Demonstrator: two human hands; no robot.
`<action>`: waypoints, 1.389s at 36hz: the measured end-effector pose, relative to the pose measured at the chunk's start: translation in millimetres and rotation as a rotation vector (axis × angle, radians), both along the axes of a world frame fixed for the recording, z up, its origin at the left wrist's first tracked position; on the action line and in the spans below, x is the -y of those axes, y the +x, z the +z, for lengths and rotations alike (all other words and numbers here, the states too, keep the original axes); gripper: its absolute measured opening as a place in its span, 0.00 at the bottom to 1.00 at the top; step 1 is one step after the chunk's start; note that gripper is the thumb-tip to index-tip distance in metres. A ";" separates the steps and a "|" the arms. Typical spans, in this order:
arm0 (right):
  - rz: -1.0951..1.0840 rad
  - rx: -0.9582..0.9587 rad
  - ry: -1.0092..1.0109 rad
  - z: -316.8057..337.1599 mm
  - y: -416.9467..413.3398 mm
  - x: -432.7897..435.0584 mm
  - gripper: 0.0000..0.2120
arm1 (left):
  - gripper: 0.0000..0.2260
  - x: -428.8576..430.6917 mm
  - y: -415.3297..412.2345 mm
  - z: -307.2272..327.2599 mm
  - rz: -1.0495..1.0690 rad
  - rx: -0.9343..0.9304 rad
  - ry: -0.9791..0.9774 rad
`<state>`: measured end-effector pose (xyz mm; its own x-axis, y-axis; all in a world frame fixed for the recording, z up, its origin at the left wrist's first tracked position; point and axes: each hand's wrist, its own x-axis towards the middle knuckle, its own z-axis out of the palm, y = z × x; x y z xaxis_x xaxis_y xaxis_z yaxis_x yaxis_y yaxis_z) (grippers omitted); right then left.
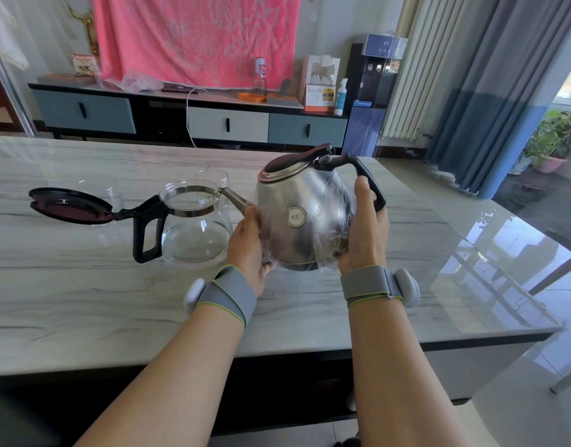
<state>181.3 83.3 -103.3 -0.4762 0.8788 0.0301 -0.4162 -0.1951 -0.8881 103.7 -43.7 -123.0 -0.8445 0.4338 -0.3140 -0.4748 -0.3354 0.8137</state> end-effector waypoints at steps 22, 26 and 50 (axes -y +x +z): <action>0.005 0.015 0.022 4.1 1.0 3.0 0.18 | 0.15 -0.3 -2.3 -0.6 -0.012 0.001 0.009; 0.000 0.014 0.023 4.8 1.2 3.7 0.17 | 0.15 -0.6 -2.9 -1.9 -0.011 0.002 0.008; -0.015 0.017 0.022 2.3 -0.6 -0.7 0.18 | 0.12 -0.1 -2.0 -1.1 -0.017 -0.001 0.013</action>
<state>180.8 83.9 -101.0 -0.4637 0.8850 0.0413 -0.4039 -0.1696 -0.8990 101.8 -43.5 -124.2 -0.8374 0.4521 -0.3072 -0.4796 -0.3383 0.8096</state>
